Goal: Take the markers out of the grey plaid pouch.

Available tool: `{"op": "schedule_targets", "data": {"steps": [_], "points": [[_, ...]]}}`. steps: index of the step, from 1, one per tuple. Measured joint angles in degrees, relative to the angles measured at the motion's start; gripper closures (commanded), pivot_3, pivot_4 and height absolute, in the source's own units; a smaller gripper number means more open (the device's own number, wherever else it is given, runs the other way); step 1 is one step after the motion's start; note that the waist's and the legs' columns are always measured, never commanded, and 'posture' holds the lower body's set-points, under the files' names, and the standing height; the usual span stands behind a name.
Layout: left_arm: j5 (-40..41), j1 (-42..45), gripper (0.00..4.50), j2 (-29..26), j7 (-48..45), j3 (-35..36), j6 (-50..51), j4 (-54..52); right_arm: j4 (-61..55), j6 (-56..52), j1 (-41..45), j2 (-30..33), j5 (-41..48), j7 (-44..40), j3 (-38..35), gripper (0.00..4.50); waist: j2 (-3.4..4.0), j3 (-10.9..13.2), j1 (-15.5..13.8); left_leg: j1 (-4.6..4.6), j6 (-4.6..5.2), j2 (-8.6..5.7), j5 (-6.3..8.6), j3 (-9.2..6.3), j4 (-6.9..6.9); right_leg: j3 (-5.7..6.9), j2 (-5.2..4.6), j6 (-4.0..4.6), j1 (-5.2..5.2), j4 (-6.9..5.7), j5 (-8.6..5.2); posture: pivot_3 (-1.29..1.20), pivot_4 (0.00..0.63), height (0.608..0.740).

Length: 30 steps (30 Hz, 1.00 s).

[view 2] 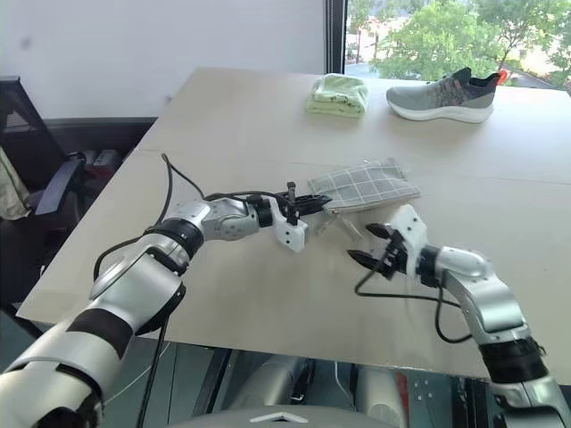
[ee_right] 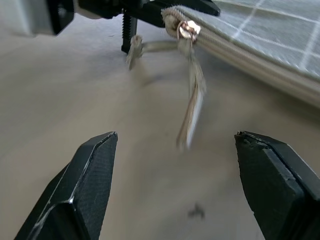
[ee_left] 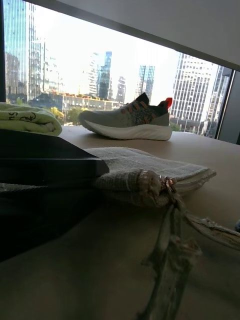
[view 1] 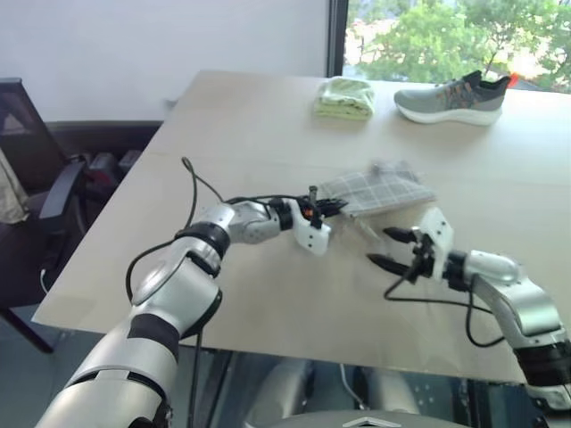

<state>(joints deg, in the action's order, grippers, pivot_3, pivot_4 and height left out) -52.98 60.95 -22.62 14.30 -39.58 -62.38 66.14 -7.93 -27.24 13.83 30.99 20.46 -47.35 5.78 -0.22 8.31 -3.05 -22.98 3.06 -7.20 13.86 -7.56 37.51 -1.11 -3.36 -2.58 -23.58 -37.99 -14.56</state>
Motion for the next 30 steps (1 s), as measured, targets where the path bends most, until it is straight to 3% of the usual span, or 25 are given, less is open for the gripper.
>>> {"op": "schedule_targets", "data": {"steps": [5, 8, 14, 22, 30], "points": [[-1.46, 0.01, 4.46, 0.16, 1.45, -1.23, 0.27, -1.77, 4.38, -5.10, 5.55, -2.47, -1.37, 1.83, 2.45, 0.71, -0.04, 0.01, 0.73, -0.03, 0.00, -0.04, 0.00, 0.06, -0.08, -0.02, -0.06, 0.00, -0.09, 0.00, 0.00, 0.00, 0.150, 0.740], [-1.54, -0.01, 4.50, 0.33, 1.76, -1.43, 0.61, -1.87, 5.15, -6.91, 7.37, -3.77, -1.41, 3.06, 2.41, 1.61, -0.04, 0.01, 0.82, -0.02, 0.01, -0.04, 0.00, 0.05, -0.07, 0.00, -0.06, 0.00, -0.09, -0.02, 0.00, 0.00, 0.150, 0.740], [-1.26, -0.42, 4.50, 0.34, 1.97, -1.37, 0.88, -2.32, 3.20, -14.89, 7.83, -5.37, 1.36, 7.51, -0.83, 4.43, -0.03, 0.00, 0.85, -0.02, 0.01, -0.06, 0.00, 0.06, -0.07, -0.02, -0.08, 0.01, -0.11, -0.04, 0.00, 0.00, 0.150, 0.740], [2.18, -1.79, 4.50, 1.00, 1.19, -0.02, 3.75, -1.77, -1.07, -22.60, 7.52, -9.57, 5.24, 14.60, -6.53, 4.43, -0.04, -0.01, 0.90, 0.02, 0.00, -0.06, -0.01, 0.05, -0.03, -0.02, -0.08, 0.01, -0.10, -0.18, 0.01, 0.00, 0.150, 0.740], [6.64, -5.25, 4.50, 0.26, -1.53, 3.25, 4.60, -5.11, -1.13, -40.10, 11.99, -23.45, 22.58, 32.55, -29.04, 4.43, -0.04, -0.01, 1.80, 0.06, -0.04, -0.07, -0.03, 0.06, -0.04, -0.13, -0.09, 0.03, -0.19, -0.44, 0.01, 0.00, 0.150, 0.740]]}}
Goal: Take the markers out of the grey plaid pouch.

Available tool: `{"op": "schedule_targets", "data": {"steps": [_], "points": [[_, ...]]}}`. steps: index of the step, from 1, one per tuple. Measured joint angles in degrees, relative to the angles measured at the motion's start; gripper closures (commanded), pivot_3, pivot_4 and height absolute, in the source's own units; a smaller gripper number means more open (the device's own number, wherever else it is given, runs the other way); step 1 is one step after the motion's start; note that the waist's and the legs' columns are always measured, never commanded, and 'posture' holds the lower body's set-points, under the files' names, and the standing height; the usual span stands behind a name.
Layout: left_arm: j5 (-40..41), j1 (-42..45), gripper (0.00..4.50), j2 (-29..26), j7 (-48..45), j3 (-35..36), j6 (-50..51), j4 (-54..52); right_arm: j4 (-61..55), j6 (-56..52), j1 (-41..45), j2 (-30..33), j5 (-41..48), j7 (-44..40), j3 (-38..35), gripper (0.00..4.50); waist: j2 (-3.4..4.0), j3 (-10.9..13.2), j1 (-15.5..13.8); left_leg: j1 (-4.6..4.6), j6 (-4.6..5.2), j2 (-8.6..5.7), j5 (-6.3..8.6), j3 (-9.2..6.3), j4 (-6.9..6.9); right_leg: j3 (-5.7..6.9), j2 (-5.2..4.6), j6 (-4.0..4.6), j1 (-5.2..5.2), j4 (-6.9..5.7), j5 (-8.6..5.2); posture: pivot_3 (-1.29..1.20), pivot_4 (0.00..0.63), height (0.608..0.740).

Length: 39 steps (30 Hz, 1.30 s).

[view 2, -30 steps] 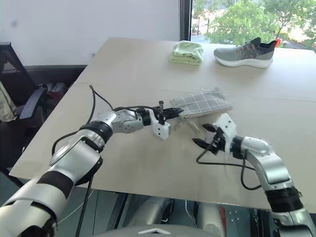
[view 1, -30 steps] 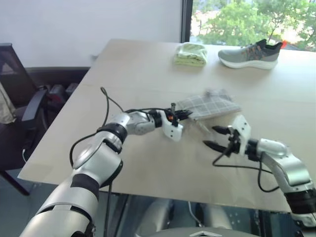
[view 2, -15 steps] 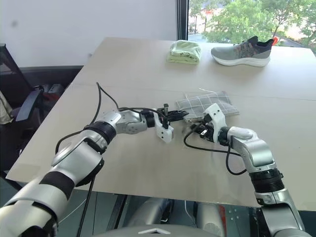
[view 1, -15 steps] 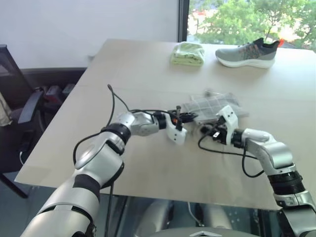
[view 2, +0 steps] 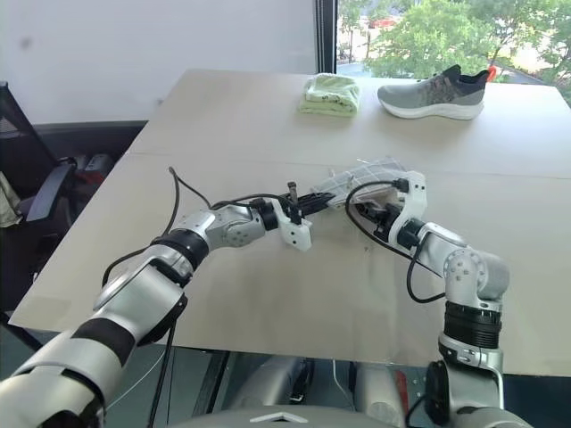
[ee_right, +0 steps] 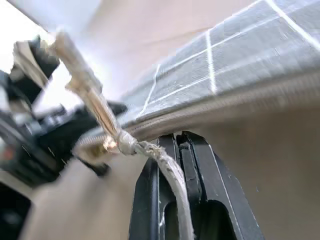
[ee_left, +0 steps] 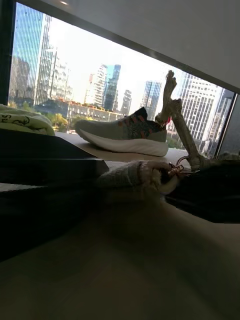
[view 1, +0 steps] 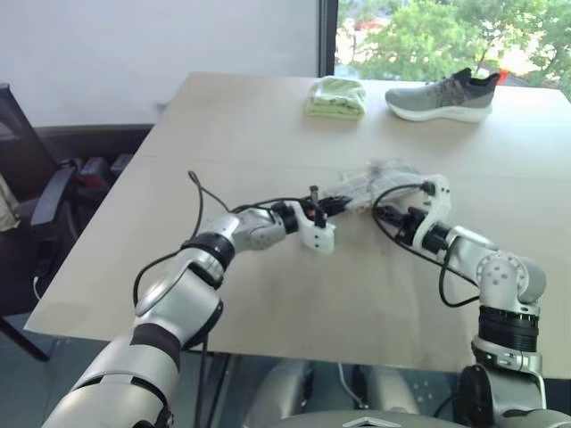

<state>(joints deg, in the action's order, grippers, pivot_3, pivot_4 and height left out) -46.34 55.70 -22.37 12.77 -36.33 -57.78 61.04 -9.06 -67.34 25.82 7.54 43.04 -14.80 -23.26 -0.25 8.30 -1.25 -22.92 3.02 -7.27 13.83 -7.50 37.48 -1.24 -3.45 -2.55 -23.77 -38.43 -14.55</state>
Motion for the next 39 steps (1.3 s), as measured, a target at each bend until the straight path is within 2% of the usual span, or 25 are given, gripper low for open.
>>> {"op": "schedule_targets", "data": {"steps": [3, 7, 15, 20, 24, 25, 26, 27, 30, 31, 32, 33, 36, 39], "points": [[1.74, -1.24, 4.50, -0.66, -1.73, 1.46, 0.40, -2.99, 2.04, -3.34, 2.73, -3.51, 5.97, 8.88, -8.60, 4.43, 0.00, 0.00, 0.63, -0.01, 0.00, -0.10, 0.00, 0.05, -0.04, -0.06, -0.12, 0.00, -0.14, -0.17, 0.00, 0.00, 0.150, 0.740], [4.09, -3.32, 4.50, -2.17, -4.06, 3.66, 1.76, -7.13, 6.78, -2.32, 6.70, -4.25, 9.62, 19.18, -16.75, 4.43, 0.01, -0.01, 1.49, -0.01, 0.01, -0.11, 0.00, 0.16, -0.10, -0.17, -0.15, 0.00, -0.31, -0.39, 0.00, 0.00, 0.150, 0.740], [9.80, -8.31, 4.50, -5.76, -9.46, 8.87, 5.40, -14.85, 19.24, 11.00, 10.18, 2.47, 8.93, 31.96, -27.47, 4.43, 0.03, -0.02, 2.23, 0.00, 0.02, -0.10, 0.00, 0.41, -0.15, -0.38, -0.14, 0.00, -0.40, -0.42, 0.00, 0.00, 0.150, 0.740], [14.93, -12.29, 4.50, -5.47, -15.02, 11.76, 8.24, -20.05, 23.66, 20.34, 10.26, 6.10, 4.96, 34.36, -28.17, 4.43, 0.04, -0.03, 2.39, 0.03, 0.03, -0.06, 0.00, 0.57, -0.15, -0.47, -0.13, 0.00, -0.40, -0.42, 0.00, 0.00, 0.150, 0.740], [16.80, -13.94, 4.50, -3.14, -18.55, 11.71, 9.37, -24.19, 22.43, 19.02, 8.41, 6.49, 3.98, 28.30, -19.42, 4.43, 0.04, -0.03, 2.88, 0.03, 0.07, -0.02, -0.02, 0.67, -0.12, -0.53, -0.12, 0.00, -0.40, -0.42, 0.00, 0.00, 0.150, 0.740], [17.25, -14.01, 4.50, -2.79, -19.27, 11.73, 9.77, -25.07, 20.33, 19.17, 5.96, 8.48, 2.14, 24.14, -14.36, 4.43, 0.06, -0.03, 2.94, 0.01, 0.09, -0.02, -0.02, 0.67, -0.12, -0.52, -0.12, 0.00, -0.40, -0.41, 0.00, 0.00, 0.150, 0.740], [17.56, -14.29, 4.50, -2.76, -20.11, 11.78, 10.16, -26.03, 17.18, 19.59, 3.02, 11.34, -0.34, 18.32, -7.35, 4.20, 0.09, -0.05, 2.95, 0.02, 0.16, -0.02, 0.02, 0.66, -0.11, -0.49, -0.12, -0.01, -0.40, -0.41, 0.00, 0.00, 0.150, 0.740], [18.05, -14.64, 4.50, -2.66, -20.81, 11.95, 10.70, -26.73, 13.57, 20.62, 0.19, 14.62, -2.52, 12.11, -1.15, 3.91, 0.09, -0.04, 3.02, 0.01, 0.17, -0.02, 0.03, 0.67, -0.12, -0.49, -0.11, -0.01, -0.40, -0.39, -0.01, 0.00, 0.150, 0.740], [19.03, -15.55, 4.50, -2.41, -22.21, 12.72, 11.64, -26.96, 6.21, 23.45, -3.96, 20.68, -5.40, -1.25, 8.39, 2.73, 0.08, -0.05, 3.35, 0.02, 0.16, -0.02, 0.03, 0.67, -0.05, -0.46, -0.10, -0.02, -0.38, -0.37, -0.01, 0.00, 0.150, 0.740], [19.53, -15.99, 4.50, -2.40, -22.98, 13.23, 12.05, -27.53, 2.49, 24.28, -5.99, 23.63, -5.86, -7.57, 11.97, 2.15, 0.06, -0.05, 3.39, 0.03, 0.16, 0.00, 0.03, 0.66, -0.05, -0.40, -0.09, -0.02, -0.37, -0.35, -0.01, 0.00, 0.150, 0.740], [19.57, -16.09, 4.50, -2.42, -23.12, 13.33, 12.18, -27.75, 1.57, 24.34, -6.29, 23.85, -5.82, -8.87, 12.59, 1.87, 0.05, -0.05, 3.43, 0.03, 0.16, 0.01, 0.03, 0.66, -0.05, -0.39, -0.09, -0.02, -0.37, -0.35, -0.01, 0.00, 0.150, 0.740], [19.61, -16.22, 4.50, -2.19, -23.91, 13.33, 12.45, -28.43, -0.44, 24.65, -6.85, 23.82, -5.06, -12.17, 13.65, 1.40, 0.05, -0.05, 3.41, 0.03, 0.16, 0.02, 0.03, 0.65, -0.05, -0.38, -0.08, -0.02, -0.36, -0.32, -0.01, 0.00, 0.150, 0.740], [19.71, -16.72, 4.50, -1.28, -24.97, 13.33, 12.65, -29.39, -3.87, 24.97, -7.65, 23.60, -2.44, -17.29, 14.30, 1.40, 0.04, -0.04, 3.10, 0.04, 0.17, 0.03, 0.03, 0.63, -0.02, -0.36, -0.08, -0.02, -0.33, -0.33, -0.01, 0.00, 0.150, 0.740], [20.12, -17.62, 4.50, -0.78, -25.75, 13.34, 13.32, -30.33, -6.08, 25.09, -9.12, 24.39, -1.55, -21.26, 14.31, 2.38, 0.03, -0.05, 2.63, 0.09, 0.17, 0.03, 0.03, 0.62, 0.01, -0.35, -0.09, -0.02, -0.28, -0.31, -0.01, 0.00, 0.150, 0.740]]}}
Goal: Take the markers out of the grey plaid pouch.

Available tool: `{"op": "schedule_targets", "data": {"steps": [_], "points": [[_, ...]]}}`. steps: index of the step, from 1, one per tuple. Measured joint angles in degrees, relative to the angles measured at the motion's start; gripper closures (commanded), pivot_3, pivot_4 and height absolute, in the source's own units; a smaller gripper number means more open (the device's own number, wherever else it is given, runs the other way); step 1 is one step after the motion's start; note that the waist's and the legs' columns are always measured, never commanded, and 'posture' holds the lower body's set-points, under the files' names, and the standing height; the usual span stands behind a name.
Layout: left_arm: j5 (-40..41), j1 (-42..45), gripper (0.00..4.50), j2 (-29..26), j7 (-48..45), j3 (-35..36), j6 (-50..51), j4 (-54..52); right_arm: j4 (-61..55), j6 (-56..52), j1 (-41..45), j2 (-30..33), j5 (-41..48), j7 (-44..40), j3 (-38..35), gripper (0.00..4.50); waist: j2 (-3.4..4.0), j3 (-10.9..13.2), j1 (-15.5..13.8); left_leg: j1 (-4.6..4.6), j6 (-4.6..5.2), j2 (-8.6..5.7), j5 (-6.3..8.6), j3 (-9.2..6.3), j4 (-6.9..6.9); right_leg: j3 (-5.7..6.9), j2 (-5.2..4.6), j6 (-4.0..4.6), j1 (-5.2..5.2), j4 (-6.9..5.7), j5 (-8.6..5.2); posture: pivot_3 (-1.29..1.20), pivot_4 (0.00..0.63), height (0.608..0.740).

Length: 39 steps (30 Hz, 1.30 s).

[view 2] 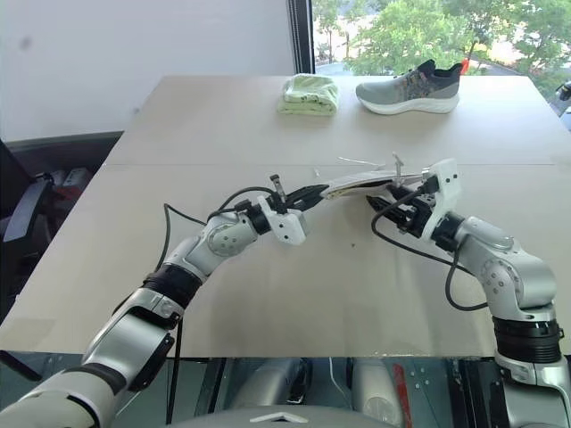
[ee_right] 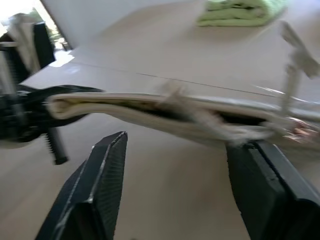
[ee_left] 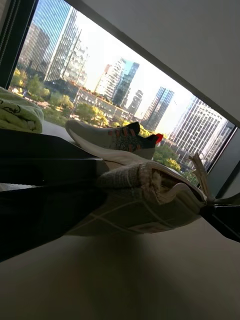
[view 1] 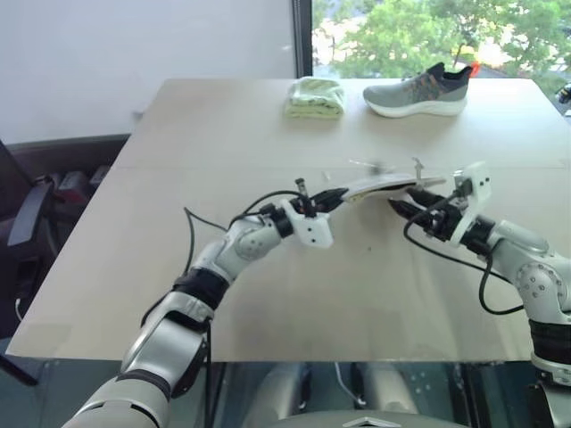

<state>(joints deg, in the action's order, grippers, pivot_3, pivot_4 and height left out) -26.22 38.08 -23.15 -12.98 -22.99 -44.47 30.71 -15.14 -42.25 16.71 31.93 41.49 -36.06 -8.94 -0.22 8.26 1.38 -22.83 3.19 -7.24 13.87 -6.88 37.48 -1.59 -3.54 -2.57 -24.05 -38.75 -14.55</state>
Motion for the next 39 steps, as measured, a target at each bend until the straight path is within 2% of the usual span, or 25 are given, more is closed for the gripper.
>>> {"op": "schedule_targets", "data": {"steps": [2, 3, 4, 5, 11, 25, 26, 27, 32, 36, 37, 39], "points": [[0.02, -0.09, 4.50, 0.21, -0.57, 0.00, 0.30, -0.16, 0.01, 0.03, -0.14, 0.05, 0.01, -1.22, 0.00, 3.35, 0.00, 0.00, -0.37, 0.00, -0.03, 0.00, -0.01, 0.02, 0.00, -0.01, 0.00, 0.00, -0.01, 0.00, 0.00, 0.00, 0.150, 0.740], [0.06, -0.09, 4.50, 0.29, -0.72, 0.00, 0.32, -0.34, 0.02, 0.04, -0.14, 0.05, 0.03, -1.62, 0.00, 3.67, 0.00, 0.00, -0.61, 0.00, -0.03, 0.00, -0.02, 0.00, 0.00, 0.00, 0.00, 0.00, -0.01, 0.00, 0.00, 0.00, 0.150, 0.740], [0.10, -0.10, 4.50, 0.34, -0.86, 0.00, 0.33, -0.42, 0.01, 0.05, -0.13, 0.04, 0.07, -1.87, 0.00, 4.32, 0.00, 0.00, -0.69, 0.00, -0.03, 0.00, -0.02, -0.01, 0.00, 0.01, 0.00, 0.00, -0.01, 0.00, 0.00, 0.00, 0.150, 0.740], [0.14, -0.13, 4.50, 0.35, -0.96, 0.00, 0.34, -0.44, 0.01, 0.05, -0.13, 0.02, 0.19, -2.09, 0.00, 4.46, 0.00, 0.00, -0.80, 0.00, -0.03, 0.00, -0.02, -0.01, 0.00, 0.01, 0.00, 0.00, -0.01, 0.00, 0.00, 0.00, 0.150, 0.740], [0.45, -0.25, 4.50, 0.86, -1.08, 0.00, 0.47, -0.54, 0.03, 0.18, 0.37, -0.77, 0.12, -2.30, 0.10, 4.46, 0.00, 0.00, -0.89, -0.02, -0.04, 0.00, -0.02, 0.01, 0.00, 0.00, -0.01, 0.00, 0.00, 0.07, 0.00, 0.00, 0.150, 0.740], [0.48, -0.25, 4.50, 1.23, -1.48, 0.02, 0.47, -1.49, 5.06, 1.80, 3.38, -2.76, -9.09, 2.79, 3.12, 4.46, 0.00, 0.00, -0.85, -0.02, -0.05, 0.00, -0.02, 0.01, -0.01, 0.00, -0.02, 0.00, -0.01, 0.06, 0.00, 0.00, 0.150, 0.740], [0.55, -0.25, 4.50, 1.33, -1.83, 0.02, 0.48, -1.91, 5.29, 2.56, 3.38, -2.65, -10.57, 2.95, 3.93, 4.22, 0.00, 0.00, -0.84, -0.02, -0.05, 0.00, -0.02, 0.01, -0.01, 0.00, -0.02, 0.00, -0.01, 0.06, 0.00, 0.00, 0.150, 0.740], [0.57, -0.25, 4.50, 1.37, -1.91, 0.02, 0.48, -2.01, 5.31, 2.79, 3.39, -2.61, -10.99, 2.99, 4.12, 4.22, 0.00, 0.00, -0.83, -0.02, -0.05, 0.00, -0.02, 0.02, -0.01, -0.01, -0.02, 0.00, -0.02, 0.06, 0.00, 0.00, 0.150, 0.740], [4.11, -0.52, 4.50, 3.16, -5.45, 0.03, 2.37, -4.20, 7.25, 14.32, 5.33, 2.79, -24.46, 2.45, 11.53, 2.14, 0.00, 0.00, -0.79, -0.02, -0.06, 0.00, -0.03, 0.04, 0.01, 0.01, -0.01, 0.00, -0.03, 0.04, 0.00, 0.00, 0.150, 0.740], [11.70, -2.87, 4.50, 5.70, -12.25, -0.01, 8.62, -7.64, 8.58, 29.52, 7.31, 9.11, -38.79, 0.09, 20.03, 0.31, 0.00, 0.00, -0.63, -0.01, -0.06, 0.01, -0.03, 0.03, 0.00, 0.05, -0.01, 0.00, -0.04, 0.04, 0.00, 0.00, 0.150, 0.740], [12.08, -3.02, 4.50, 5.89, -12.70, -0.02, 9.14, -7.72, 8.76, 30.41, 7.35, 9.20, -39.64, -0.01, 20.41, 0.06, -0.01, 0.01, -0.67, -0.02, -0.06, 0.01, -0.03, 0.02, 0.00, 0.06, 0.00, 0.00, -0.04, 0.06, 0.00, 0.00, 0.150, 0.740], [14.06, -3.77, 4.50, 6.06, -15.09, 0.00, 12.10, -8.70, 10.33, 34.11, 7.46, 10.02, -43.30, -0.54, 22.20, 0.06, -0.01, 0.01, -0.72, -0.01, -0.06, 0.01, -0.03, 0.03, 0.01, 0.05, 0.00, 0.00, -0.03, 0.05, 0.00, 0.00, 0.150, 0.740]]}}
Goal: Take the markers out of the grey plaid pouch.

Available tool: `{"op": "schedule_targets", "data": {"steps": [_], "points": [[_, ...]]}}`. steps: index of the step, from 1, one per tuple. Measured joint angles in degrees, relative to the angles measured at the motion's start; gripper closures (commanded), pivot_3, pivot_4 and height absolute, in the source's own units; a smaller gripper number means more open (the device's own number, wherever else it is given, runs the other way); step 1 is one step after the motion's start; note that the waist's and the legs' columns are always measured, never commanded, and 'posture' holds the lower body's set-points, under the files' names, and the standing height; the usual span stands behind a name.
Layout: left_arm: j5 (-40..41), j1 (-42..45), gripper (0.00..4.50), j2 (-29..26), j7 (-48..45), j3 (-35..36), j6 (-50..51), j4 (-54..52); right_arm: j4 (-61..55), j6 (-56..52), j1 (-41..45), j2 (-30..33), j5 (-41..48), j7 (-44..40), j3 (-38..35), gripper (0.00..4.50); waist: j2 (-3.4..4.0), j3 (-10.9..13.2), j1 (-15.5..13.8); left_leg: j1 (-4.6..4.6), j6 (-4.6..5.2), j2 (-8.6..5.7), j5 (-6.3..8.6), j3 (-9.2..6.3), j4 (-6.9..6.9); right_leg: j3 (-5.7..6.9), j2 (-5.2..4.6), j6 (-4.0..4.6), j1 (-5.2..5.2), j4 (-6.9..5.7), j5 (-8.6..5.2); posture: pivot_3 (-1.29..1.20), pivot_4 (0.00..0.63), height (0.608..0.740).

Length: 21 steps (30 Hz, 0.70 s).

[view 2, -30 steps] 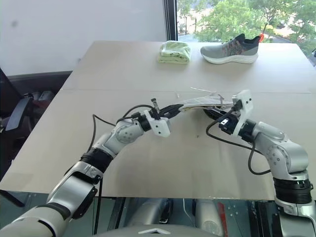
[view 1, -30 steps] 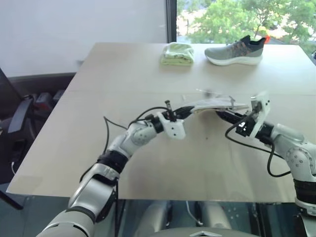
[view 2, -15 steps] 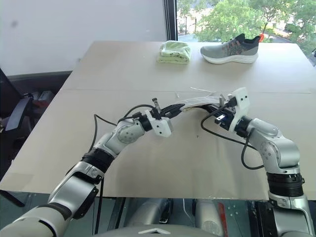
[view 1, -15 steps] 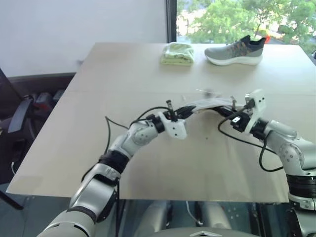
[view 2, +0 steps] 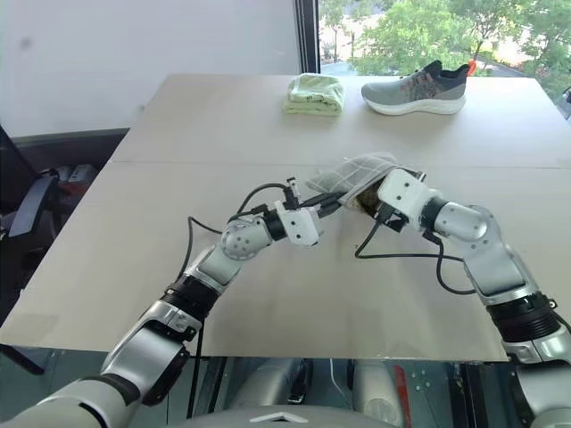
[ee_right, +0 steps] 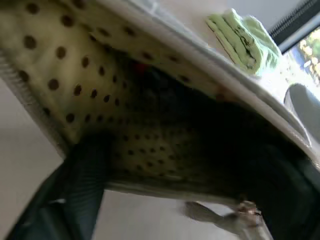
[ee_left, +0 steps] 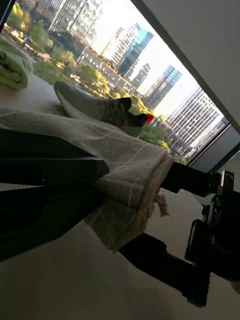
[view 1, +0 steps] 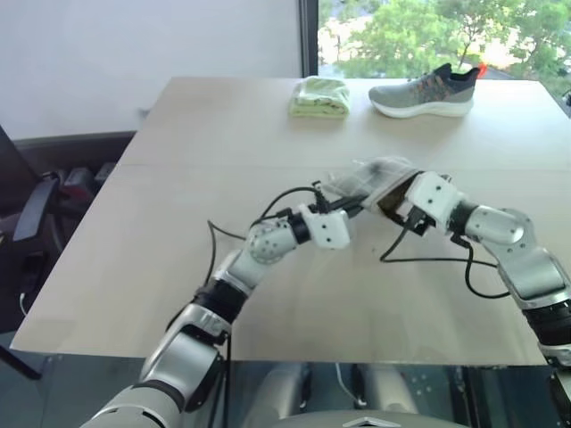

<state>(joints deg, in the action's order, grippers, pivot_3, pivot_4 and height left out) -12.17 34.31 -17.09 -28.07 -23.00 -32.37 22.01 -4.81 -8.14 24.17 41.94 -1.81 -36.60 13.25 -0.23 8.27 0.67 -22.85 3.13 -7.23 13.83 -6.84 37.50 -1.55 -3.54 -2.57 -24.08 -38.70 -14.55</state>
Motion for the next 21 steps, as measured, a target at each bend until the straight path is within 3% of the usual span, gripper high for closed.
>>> {"op": "schedule_targets", "data": {"steps": [7, 12, 17, 20, 21], "points": [[5.71, -0.66, 4.50, 0.64, -3.43, 2.92, 5.81, -5.04, 6.74, 4.59, -0.07, 1.42, -7.24, -0.78, 1.67, 0.06, -0.02, 0.01, -0.13, 0.01, -0.01, 0.01, 0.00, 0.01, 0.07, -0.02, 0.00, 0.00, 0.02, -0.01, 0.00, 0.00, 0.150, 0.740], [9.18, -1.18, 4.50, 1.94, -5.30, 4.37, 9.57, -5.85, 7.13, 4.62, 0.04, -0.27, -5.84, -2.46, 0.42, 0.06, -0.03, 0.02, -0.01, 0.00, -0.01, 0.03, 0.00, 0.00, 0.07, -0.03, 0.04, 0.00, 0.03, 0.00, 0.00, 0.00, 0.150, 0.740], [9.74, -1.28, 4.50, 1.80, -5.93, 5.00, 10.40, -6.92, 2.26, -5.13, -0.99, -3.11, 5.17, -7.22, -4.87, 0.06, -0.04, 0.02, -0.25, 0.01, -0.01, 0.05, 0.00, -0.05, 0.08, 0.03, 0.04, 0.01, 0.10, 0.04, 0.00, 0.00, 0.150, 0.740], [9.56, -1.44, 4.50, 1.18, -6.09, 5.34, 10.13, -6.78, -3.55, -19.34, -1.90, -3.37, 18.97, -10.85, -12.14, 0.06, -0.04, 0.02, -0.54, 0.01, 0.00, 0.05, 0.01, -0.09, 0.07, 0.06, 0.02, 0.01, 0.18, 0.18, 0.01, 0.00, 0.150, 0.740], [9.57, -1.48, 4.50, 1.17, -6.16, 5.51, 10.10, -6.77, -4.80, -23.80, -1.75, -3.88, 23.05, -10.94, -14.61, 0.60, -0.04, 0.02, -0.61, 0.01, 0.01, 0.05, 0.01, -0.10, 0.07, 0.07, 0.02, 0.01, 0.21, 0.20, 0.01, 0.00, 0.150, 0.740]]}}
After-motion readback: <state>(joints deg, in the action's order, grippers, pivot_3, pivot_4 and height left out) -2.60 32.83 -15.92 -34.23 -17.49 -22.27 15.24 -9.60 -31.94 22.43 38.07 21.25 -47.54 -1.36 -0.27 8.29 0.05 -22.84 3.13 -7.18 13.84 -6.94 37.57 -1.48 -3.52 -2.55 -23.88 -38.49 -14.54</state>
